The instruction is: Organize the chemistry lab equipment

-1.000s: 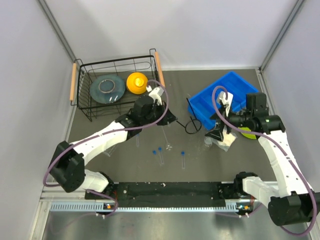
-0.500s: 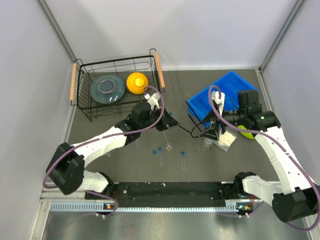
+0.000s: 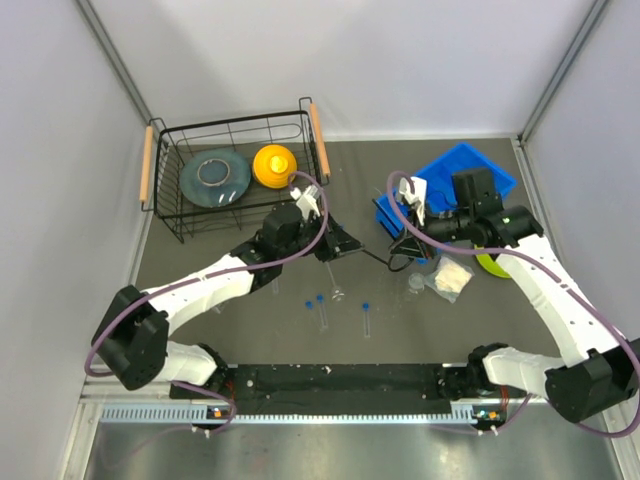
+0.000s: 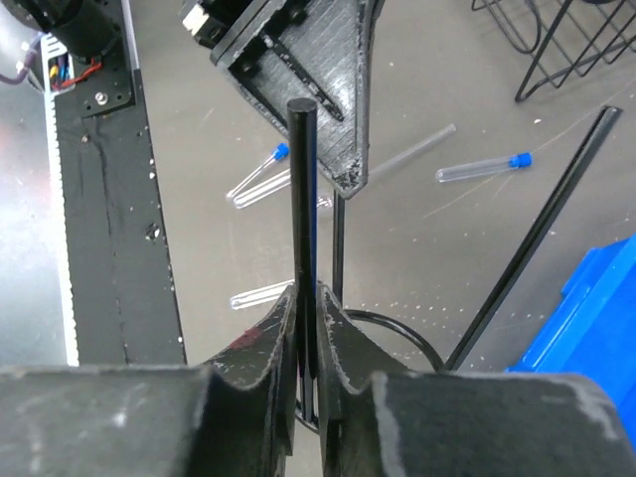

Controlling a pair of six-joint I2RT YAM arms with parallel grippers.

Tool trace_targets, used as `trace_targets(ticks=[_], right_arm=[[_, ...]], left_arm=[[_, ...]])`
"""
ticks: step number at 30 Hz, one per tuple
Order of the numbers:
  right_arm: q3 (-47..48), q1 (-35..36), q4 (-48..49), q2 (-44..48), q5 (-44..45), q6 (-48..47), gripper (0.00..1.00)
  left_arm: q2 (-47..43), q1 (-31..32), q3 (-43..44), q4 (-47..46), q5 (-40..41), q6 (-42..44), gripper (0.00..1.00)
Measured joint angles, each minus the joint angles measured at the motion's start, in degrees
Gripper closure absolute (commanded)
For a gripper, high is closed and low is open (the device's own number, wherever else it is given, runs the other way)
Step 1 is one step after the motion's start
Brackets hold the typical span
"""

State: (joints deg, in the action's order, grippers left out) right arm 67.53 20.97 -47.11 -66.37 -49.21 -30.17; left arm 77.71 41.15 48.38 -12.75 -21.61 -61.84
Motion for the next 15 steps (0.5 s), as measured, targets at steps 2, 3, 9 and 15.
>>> trace_targets(ticks=[2, 3, 9, 15], right_arm=[[0.1, 0.3, 0.0, -0.1, 0.3, -0.1, 1.00], [0.2, 0.5, -0.2, -0.1, 0.3, -0.2, 1.00], [3.6, 0.7, -3.8, -0.1, 0.2, -0.2, 1.00], [9.5, -2.3, -5.4, -1.0, 3.8, 0.2, 1.00]], left_arm=[[0.0, 0.0, -0.2, -0.2, 0.0, -0.3, 1.00], [0.0, 0.0, -0.3, -0.2, 0.0, -0.5, 1.00], [-1.5, 0.2, -0.9, -1.2, 0.0, -1.9, 0.55], [-5.9, -1.5, -0.9, 1.3, 2.4, -0.4, 0.23]])
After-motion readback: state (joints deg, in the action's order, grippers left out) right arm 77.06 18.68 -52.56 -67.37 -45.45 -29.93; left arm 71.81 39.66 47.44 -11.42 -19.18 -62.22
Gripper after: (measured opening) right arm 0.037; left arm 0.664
